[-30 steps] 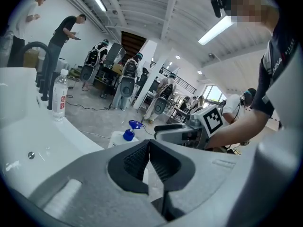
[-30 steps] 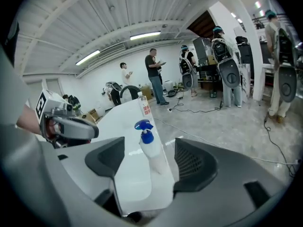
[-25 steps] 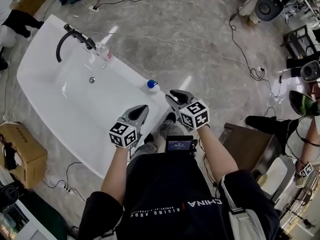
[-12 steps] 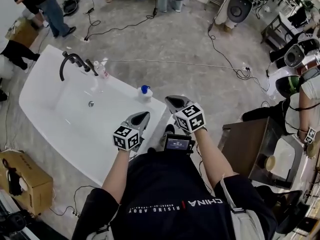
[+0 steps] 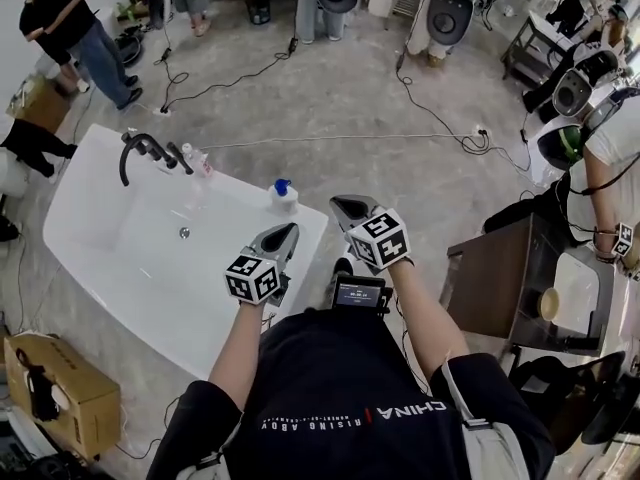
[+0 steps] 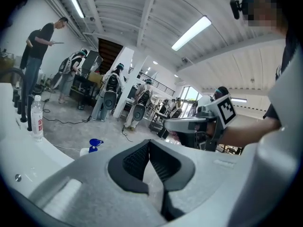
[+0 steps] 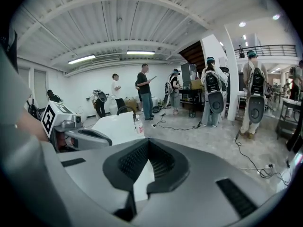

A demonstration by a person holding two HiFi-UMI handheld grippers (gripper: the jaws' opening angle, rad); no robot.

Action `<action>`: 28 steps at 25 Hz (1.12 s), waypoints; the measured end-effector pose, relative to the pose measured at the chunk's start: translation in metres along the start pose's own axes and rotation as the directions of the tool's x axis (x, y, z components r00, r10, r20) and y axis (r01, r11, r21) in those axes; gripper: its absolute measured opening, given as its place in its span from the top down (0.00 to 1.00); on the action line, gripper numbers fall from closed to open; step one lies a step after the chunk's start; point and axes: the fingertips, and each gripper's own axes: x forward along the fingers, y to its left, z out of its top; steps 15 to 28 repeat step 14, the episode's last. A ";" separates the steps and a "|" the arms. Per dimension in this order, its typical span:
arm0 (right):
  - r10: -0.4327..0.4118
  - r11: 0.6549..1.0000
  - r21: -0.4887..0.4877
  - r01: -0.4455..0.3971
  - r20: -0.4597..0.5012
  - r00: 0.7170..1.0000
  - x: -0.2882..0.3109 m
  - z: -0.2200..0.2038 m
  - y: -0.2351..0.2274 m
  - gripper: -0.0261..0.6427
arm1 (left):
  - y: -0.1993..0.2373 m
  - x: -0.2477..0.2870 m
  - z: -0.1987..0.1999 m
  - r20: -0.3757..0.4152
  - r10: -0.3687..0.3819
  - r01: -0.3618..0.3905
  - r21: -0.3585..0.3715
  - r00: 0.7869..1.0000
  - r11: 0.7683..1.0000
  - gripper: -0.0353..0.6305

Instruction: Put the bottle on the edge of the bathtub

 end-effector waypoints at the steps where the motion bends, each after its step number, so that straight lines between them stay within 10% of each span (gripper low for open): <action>1: -0.001 1.000 0.001 0.001 0.003 1.000 -0.001 -0.001 0.002 0.95 | -0.001 -0.001 0.002 0.009 -0.005 0.006 -0.008 1.000 1.000 0.93; 28: -0.017 1.000 0.009 0.017 0.025 1.000 -0.005 0.003 -0.004 0.95 | 0.014 -0.013 0.013 0.039 0.027 -0.026 -0.009 0.999 1.000 0.93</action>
